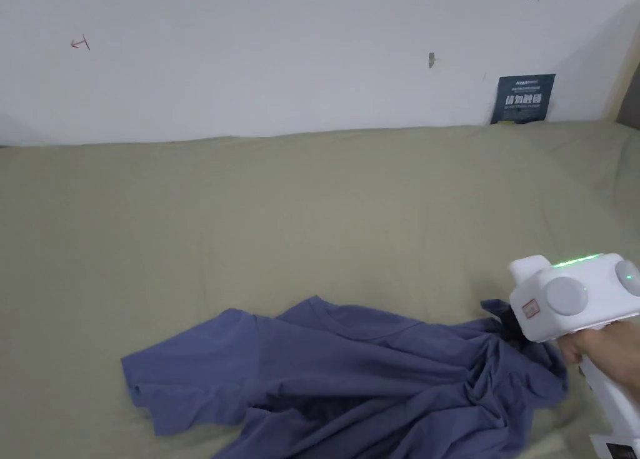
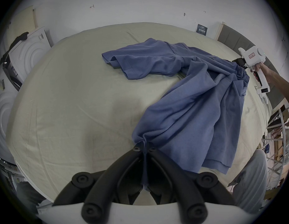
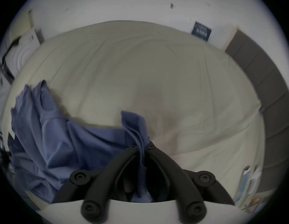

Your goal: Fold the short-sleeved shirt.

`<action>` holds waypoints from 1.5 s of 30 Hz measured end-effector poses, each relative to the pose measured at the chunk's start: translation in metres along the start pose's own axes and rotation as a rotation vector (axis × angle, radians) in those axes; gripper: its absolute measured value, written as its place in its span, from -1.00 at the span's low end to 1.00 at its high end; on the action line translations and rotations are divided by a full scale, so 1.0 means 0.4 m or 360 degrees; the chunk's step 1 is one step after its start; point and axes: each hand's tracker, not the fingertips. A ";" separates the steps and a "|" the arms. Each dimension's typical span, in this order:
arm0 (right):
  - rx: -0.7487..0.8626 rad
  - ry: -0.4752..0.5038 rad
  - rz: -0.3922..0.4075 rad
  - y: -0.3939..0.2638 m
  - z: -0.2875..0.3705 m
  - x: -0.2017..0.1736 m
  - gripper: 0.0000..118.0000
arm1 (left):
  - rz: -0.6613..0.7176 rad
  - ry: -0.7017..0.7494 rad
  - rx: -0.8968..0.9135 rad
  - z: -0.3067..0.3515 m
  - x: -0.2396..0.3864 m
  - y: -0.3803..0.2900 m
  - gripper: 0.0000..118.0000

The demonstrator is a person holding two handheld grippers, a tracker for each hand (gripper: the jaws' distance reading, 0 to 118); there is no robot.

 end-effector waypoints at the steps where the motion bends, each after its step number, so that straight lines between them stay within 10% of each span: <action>1: 0.0006 0.0077 0.0024 0.001 0.013 0.003 -0.91 | 0.0016 -0.0014 -0.0012 0.004 -0.010 0.005 -1.00; 21: 0.0918 0.0123 -0.0440 -0.182 0.932 0.226 -0.91 | 0.0086 0.0464 0.0677 0.551 -0.189 0.301 -1.00; 45: 0.1163 -0.0005 -0.0552 -0.093 1.123 0.281 -0.91 | 0.0105 0.0757 0.0908 0.847 -0.214 0.581 -1.00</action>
